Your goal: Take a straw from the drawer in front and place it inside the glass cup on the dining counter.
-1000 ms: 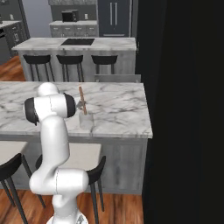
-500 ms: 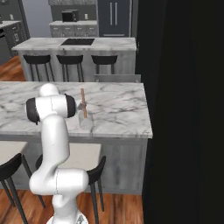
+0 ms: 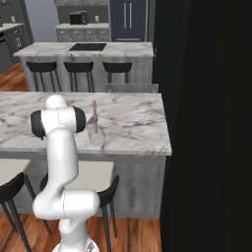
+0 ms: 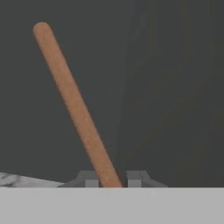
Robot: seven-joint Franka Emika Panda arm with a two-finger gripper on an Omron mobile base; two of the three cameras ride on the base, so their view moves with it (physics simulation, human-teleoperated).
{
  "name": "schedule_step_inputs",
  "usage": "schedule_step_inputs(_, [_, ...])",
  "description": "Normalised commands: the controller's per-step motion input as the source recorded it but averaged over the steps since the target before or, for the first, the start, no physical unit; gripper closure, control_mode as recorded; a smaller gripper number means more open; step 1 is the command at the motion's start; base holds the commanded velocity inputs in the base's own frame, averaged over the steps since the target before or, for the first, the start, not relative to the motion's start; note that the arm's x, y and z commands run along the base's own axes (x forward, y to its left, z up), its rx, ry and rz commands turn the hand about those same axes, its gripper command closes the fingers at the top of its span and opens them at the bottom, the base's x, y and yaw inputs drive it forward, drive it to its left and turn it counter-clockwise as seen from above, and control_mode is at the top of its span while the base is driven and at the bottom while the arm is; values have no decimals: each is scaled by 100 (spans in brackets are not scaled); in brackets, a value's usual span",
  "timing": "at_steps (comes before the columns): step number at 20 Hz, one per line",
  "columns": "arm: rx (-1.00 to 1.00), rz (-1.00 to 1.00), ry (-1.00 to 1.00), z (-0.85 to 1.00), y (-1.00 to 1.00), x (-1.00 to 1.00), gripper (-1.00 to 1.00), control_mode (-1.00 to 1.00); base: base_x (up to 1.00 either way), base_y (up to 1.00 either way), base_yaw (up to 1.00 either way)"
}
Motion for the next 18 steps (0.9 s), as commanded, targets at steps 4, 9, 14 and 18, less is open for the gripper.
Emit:
schedule_step_inputs(4, [0,0,-16,0,0,15,100,-100,0,0,0])
schedule_step_inputs(9, [0,0,-20,6,3,25,100,-100,0,0,0])
schedule_step_inputs(14, [0,0,-19,0,3,14,100,-100,0,0,0])
schedule_step_inputs(18, [0,0,-16,0,1,1,100,-100,0,0,0])
